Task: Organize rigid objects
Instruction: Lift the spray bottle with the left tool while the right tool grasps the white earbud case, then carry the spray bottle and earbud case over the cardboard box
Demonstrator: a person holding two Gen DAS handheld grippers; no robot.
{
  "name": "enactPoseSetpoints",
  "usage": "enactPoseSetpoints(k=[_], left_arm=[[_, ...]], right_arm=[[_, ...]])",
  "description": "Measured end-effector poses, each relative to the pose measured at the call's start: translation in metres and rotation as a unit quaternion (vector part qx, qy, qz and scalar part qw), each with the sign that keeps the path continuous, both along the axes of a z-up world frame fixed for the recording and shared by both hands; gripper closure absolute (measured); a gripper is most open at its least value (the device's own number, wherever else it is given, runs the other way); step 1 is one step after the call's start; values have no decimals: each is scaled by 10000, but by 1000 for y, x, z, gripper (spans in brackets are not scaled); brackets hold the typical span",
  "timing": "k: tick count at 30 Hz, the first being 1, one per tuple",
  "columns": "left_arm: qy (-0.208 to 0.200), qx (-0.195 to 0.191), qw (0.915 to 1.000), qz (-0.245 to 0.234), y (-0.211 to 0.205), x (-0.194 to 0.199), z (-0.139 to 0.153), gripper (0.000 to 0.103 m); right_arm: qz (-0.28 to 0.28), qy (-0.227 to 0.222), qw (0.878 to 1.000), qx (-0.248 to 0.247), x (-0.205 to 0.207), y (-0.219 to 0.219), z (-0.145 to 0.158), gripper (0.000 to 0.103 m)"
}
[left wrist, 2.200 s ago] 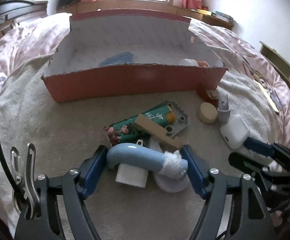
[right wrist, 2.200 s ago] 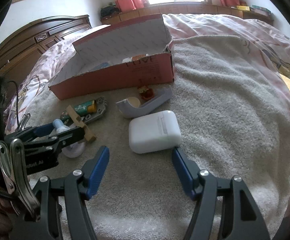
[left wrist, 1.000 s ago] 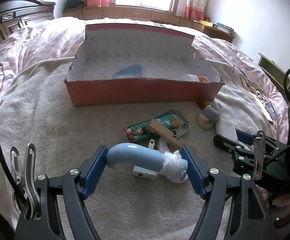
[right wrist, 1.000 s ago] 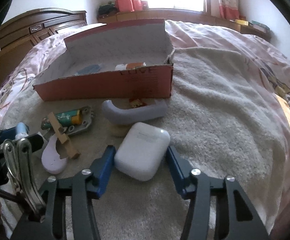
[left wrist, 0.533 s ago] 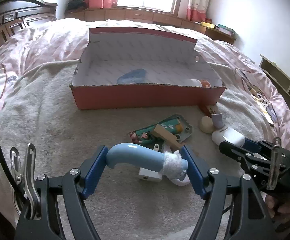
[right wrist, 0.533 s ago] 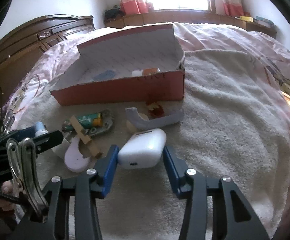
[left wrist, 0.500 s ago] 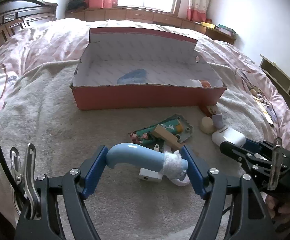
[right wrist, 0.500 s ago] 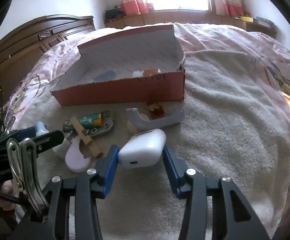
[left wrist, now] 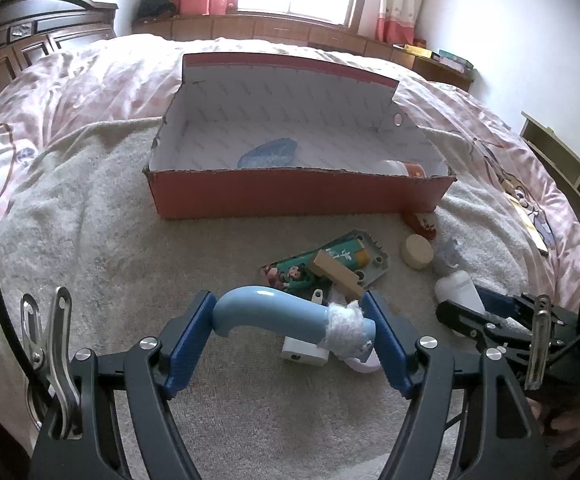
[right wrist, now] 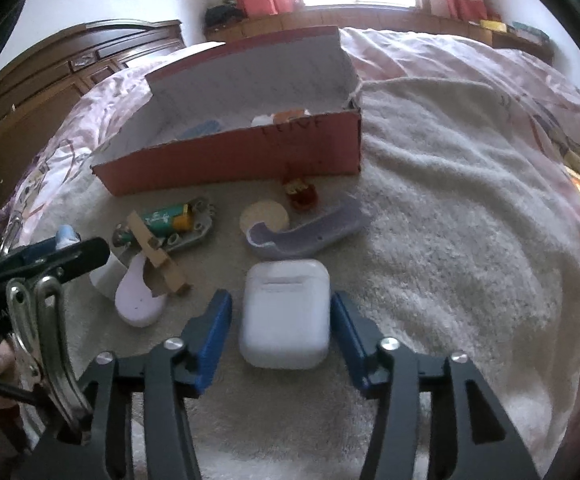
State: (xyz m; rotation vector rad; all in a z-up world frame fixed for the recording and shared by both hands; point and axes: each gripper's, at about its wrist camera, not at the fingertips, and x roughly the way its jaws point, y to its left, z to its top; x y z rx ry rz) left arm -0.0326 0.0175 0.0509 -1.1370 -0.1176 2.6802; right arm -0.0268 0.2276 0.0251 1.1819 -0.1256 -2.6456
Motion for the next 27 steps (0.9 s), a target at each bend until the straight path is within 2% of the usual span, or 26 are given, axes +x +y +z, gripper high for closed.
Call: enactPoseSetpoints(k=[3, 6, 9, 18, 27], left_arm=[[-19, -2, 10000, 1, 1, 0, -2, 27], [-14, 0, 10000, 4, 0, 1, -2, 27], [13, 1, 10000, 1, 0, 1, -2, 27], [99, -13, 9999, -12, -1, -6, 6, 27], [341, -41, 9994, -36, -4, -26, 28, 27]], right_arm=[[129, 64, 9997, 208, 0, -7, -2, 38], [175, 209, 9980, 565, 3, -16, -6, 38], [120, 279, 9973, 668, 5, -17, -4, 57], [145, 138, 9998, -55, 3, -6, 6, 57], [362, 377, 9984, -237, 0, -14, 35, 57]])
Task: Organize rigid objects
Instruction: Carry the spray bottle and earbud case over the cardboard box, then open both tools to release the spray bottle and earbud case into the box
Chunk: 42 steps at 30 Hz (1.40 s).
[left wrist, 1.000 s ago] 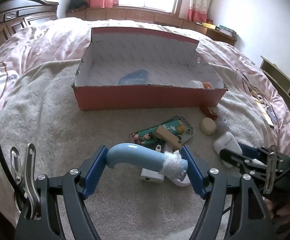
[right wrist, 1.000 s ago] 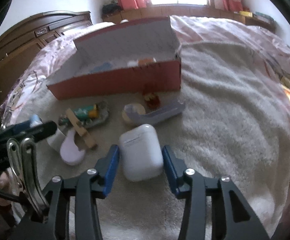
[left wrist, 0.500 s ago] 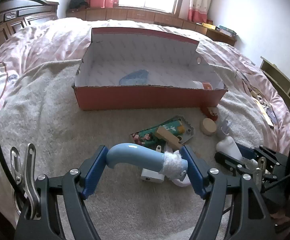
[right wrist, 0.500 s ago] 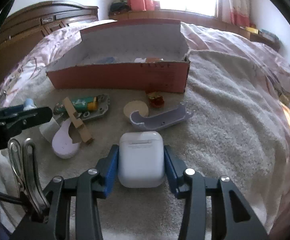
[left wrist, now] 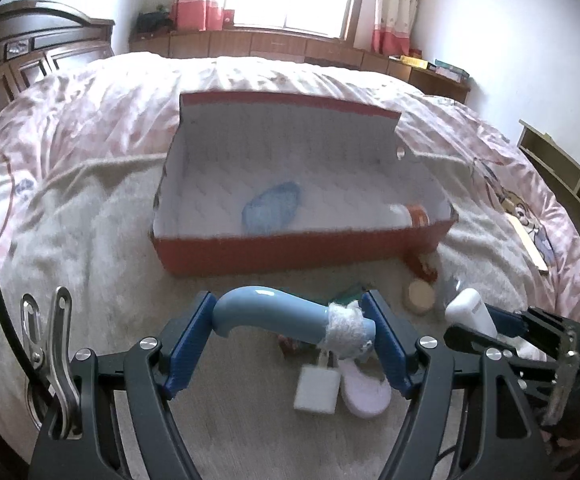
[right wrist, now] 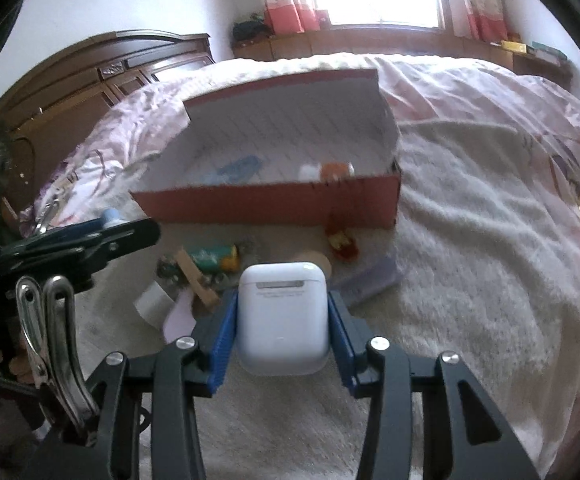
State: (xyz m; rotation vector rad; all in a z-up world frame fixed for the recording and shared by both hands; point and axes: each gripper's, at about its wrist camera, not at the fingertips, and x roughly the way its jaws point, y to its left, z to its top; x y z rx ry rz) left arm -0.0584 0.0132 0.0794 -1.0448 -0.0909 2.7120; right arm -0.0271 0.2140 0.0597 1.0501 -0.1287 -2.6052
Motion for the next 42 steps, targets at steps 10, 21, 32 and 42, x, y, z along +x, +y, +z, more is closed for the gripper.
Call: enactPoseSetpoints(k=[10, 21, 32, 42], left_arm=[[231, -268, 9994, 5, 5, -43, 21, 27], [39, -344, 9993, 117, 9, -104, 13, 27], [-254, -407, 9986, 219, 10, -150, -3, 27], [-276, -706, 9966, 329, 15, -157, -13, 27]], right_arm=[[101, 223, 9997, 78, -34, -8, 31, 57], [34, 179, 9997, 182, -95, -13, 38, 57], [-4, -60, 9994, 349, -147, -13, 22, 57], [-122, -75, 9995, 285, -155, -11, 17, 35]])
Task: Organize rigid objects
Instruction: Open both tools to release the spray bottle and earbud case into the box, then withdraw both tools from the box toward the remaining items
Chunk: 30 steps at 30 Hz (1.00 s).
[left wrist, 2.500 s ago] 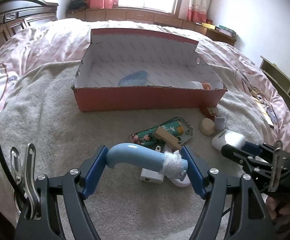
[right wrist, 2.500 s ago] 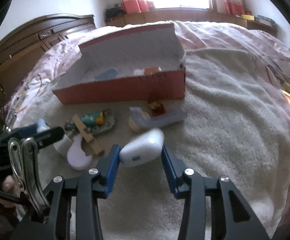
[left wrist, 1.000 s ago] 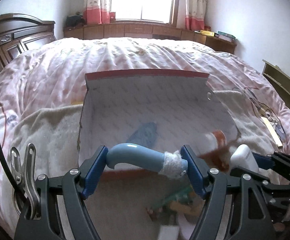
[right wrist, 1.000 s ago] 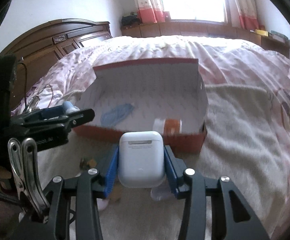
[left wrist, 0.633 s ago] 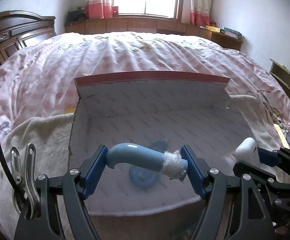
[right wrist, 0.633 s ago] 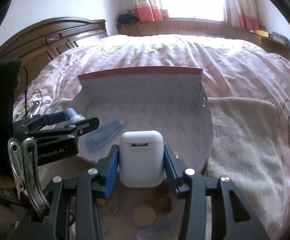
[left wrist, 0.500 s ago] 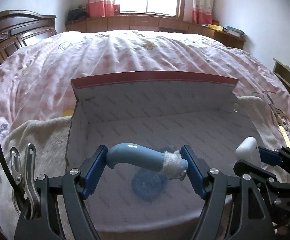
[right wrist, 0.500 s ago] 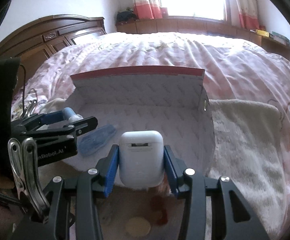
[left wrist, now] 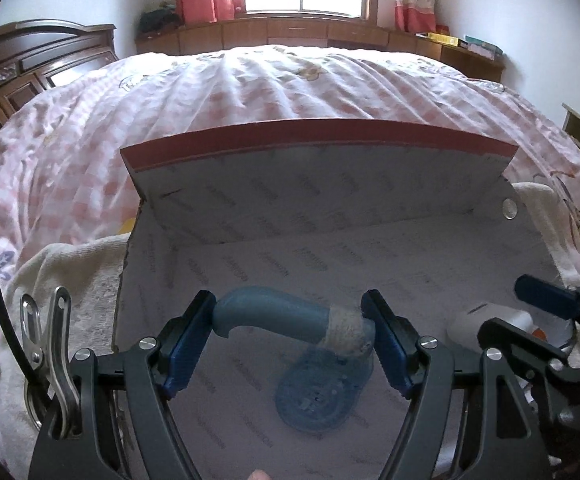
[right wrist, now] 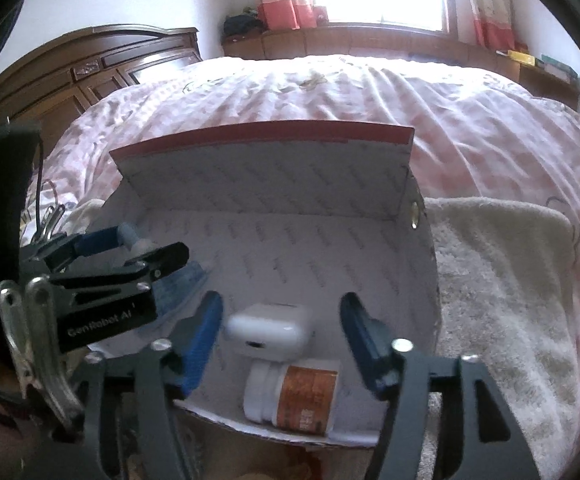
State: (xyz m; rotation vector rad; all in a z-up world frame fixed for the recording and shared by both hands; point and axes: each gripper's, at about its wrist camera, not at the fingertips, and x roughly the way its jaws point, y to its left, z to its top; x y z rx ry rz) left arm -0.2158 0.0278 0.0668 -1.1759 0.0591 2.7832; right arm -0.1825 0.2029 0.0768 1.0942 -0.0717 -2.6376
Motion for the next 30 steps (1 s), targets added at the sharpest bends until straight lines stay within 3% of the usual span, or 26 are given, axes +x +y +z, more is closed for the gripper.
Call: enactPoseSetpoints(k=[5, 9, 18, 24, 30], left_arm=[[54, -6, 10000, 52, -1, 1, 2, 25], [161, -72, 9998, 91, -1, 4, 5, 16], [145, -77, 9999, 43, -1, 14, 10, 16], [175, 15, 9998, 44, -5, 37, 20, 16], [170, 99, 9998, -47, -4, 66, 27, 16]], right_arm=[[-68, 56, 9998, -175, 2, 5, 1, 25], [-69, 167, 9995, -250, 6, 5, 5, 16], [-16, 216, 9985, -500, 18, 7, 12, 10], [75, 443, 9979, -459, 42, 4, 20, 4], [163, 351, 9983, -444, 70, 2, 24, 4]])
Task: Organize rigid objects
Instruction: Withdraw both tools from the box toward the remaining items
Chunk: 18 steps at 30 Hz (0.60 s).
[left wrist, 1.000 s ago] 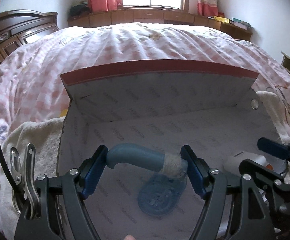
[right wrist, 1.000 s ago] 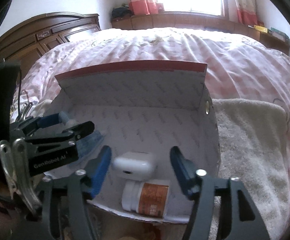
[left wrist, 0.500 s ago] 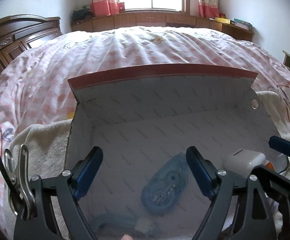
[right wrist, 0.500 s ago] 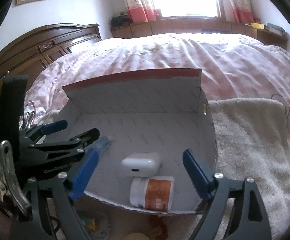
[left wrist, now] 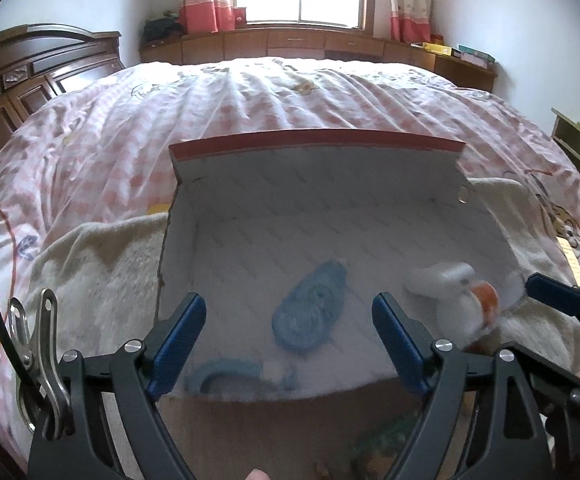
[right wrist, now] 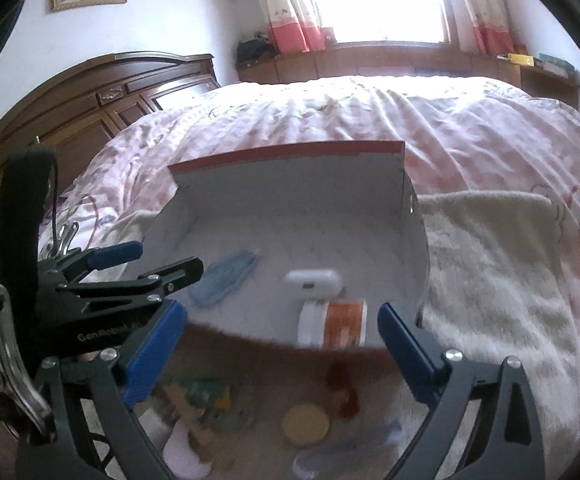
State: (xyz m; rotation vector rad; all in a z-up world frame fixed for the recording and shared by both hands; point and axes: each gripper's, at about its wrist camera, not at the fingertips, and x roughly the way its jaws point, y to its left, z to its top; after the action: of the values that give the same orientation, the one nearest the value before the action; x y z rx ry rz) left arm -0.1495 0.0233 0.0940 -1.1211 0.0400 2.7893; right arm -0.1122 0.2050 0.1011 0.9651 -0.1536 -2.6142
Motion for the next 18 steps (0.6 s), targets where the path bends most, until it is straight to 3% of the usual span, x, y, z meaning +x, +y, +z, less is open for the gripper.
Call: enactPoseSetpoints(k=[8, 15, 18], left_arm=[[-44, 43, 9998, -174, 2, 49, 0, 16], [-157, 128, 9994, -296, 1, 85, -10, 16], [-269, 96, 9990, -339, 1, 96, -20, 16]], right_arm=[[-3, -117, 9999, 19, 49, 6, -9, 4], [-209, -370, 9991, 92, 83, 17, -33, 4], [-365, -462, 9977, 338, 95, 17, -48, 4]])
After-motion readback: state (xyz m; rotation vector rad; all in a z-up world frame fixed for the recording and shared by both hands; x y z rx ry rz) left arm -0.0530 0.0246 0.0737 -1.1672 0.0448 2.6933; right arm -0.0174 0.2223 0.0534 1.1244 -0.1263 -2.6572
